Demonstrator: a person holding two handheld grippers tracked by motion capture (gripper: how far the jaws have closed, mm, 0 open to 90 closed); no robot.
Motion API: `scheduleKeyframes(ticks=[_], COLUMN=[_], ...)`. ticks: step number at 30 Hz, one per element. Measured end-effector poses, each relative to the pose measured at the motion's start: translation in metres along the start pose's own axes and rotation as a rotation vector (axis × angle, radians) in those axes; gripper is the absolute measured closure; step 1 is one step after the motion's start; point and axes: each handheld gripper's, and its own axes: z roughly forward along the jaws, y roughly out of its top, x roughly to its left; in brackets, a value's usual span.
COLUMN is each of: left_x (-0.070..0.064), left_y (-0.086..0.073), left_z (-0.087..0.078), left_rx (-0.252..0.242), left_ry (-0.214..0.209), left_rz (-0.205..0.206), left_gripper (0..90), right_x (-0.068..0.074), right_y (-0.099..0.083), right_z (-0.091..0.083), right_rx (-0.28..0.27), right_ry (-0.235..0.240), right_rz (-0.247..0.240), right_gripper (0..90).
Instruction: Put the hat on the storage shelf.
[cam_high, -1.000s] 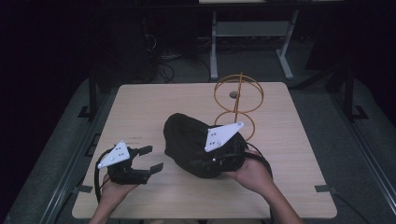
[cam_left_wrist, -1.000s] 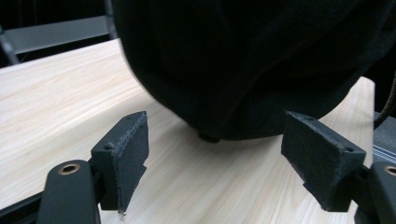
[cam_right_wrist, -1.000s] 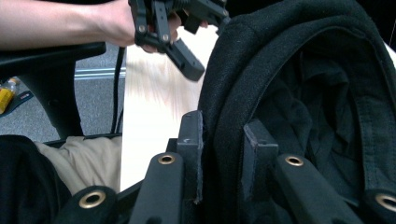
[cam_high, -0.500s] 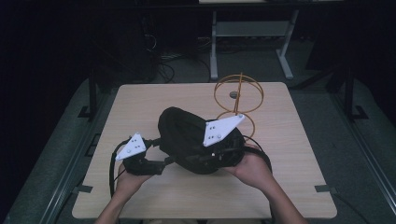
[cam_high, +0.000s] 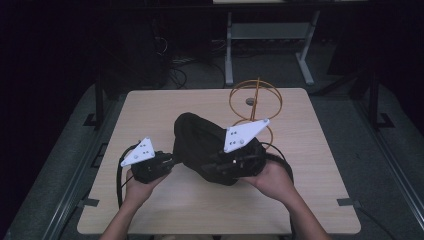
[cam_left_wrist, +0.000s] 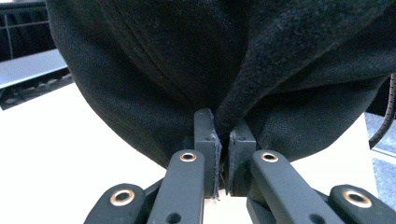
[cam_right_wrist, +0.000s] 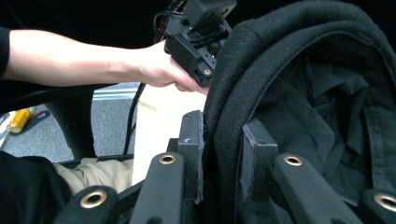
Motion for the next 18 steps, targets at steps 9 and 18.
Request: scheduleKeyframes(ticks=[9,18], left_x=[0.002,0.002], left_y=[0.027,0.060], left_z=[-0.017,-0.027], left_rx=[-0.025,-0.026], left_ry=[0.038,0.066], left_rz=[0.018,0.066], left_gripper=[86.8,87.0], right_x=[-0.009,-0.017], right_y=[-0.007,-0.011], right_z=[-0.009,-0.013], right_rx=[-0.070,-0.138], right_ry=[-0.007,-0.005], right_rz=[0.055,0.101], right_gripper=[71.0,66.4])
